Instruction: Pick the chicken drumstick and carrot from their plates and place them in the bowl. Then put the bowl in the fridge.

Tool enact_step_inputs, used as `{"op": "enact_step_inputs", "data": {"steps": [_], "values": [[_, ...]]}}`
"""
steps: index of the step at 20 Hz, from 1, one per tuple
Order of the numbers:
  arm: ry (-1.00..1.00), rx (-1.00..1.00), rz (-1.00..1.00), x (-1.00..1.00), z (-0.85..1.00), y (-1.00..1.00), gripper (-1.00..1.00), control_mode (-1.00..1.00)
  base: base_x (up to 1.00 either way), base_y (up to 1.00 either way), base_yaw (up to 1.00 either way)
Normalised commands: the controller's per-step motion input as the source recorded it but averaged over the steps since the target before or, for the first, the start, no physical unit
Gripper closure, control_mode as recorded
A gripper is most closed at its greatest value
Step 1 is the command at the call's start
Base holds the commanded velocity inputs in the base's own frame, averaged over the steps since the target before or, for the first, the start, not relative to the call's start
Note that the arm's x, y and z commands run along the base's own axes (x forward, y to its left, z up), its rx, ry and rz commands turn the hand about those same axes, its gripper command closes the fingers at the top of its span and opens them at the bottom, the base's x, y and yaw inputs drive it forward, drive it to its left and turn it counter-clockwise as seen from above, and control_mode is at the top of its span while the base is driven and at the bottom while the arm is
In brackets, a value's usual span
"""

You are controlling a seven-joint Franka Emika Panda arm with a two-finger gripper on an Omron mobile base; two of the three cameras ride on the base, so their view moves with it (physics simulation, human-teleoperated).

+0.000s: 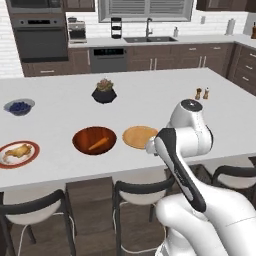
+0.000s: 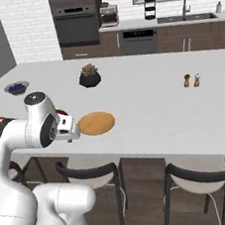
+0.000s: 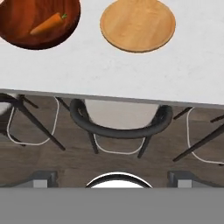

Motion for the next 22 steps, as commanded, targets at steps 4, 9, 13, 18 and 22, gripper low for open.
{"op": "enact_step_inputs", "data": {"steps": [4, 9, 13, 18, 22], "values": [[0.00, 0.00, 0.00, 0.00, 0.00, 0.00, -1.00, 1.00, -0.21, 1.00, 0.00], [0.00, 0.00, 0.00, 0.00, 0.00, 0.00, -1.00, 1.00, -0.42, 1.00, -0.03], [0.00, 0.00, 0.00, 0.00, 0.00, 0.00, -1.00, 1.00, -0.12, 1.00, -0.05], [0.00, 0.00, 0.00, 0.00, 0.00, 0.00, -1.00, 1.00, 0.55, 0.83, 0.00], [0.00, 0.00, 0.00, 0.00, 0.00, 0.00, -1.00, 1.00, 0.98, 0.35, 0.00]]}}
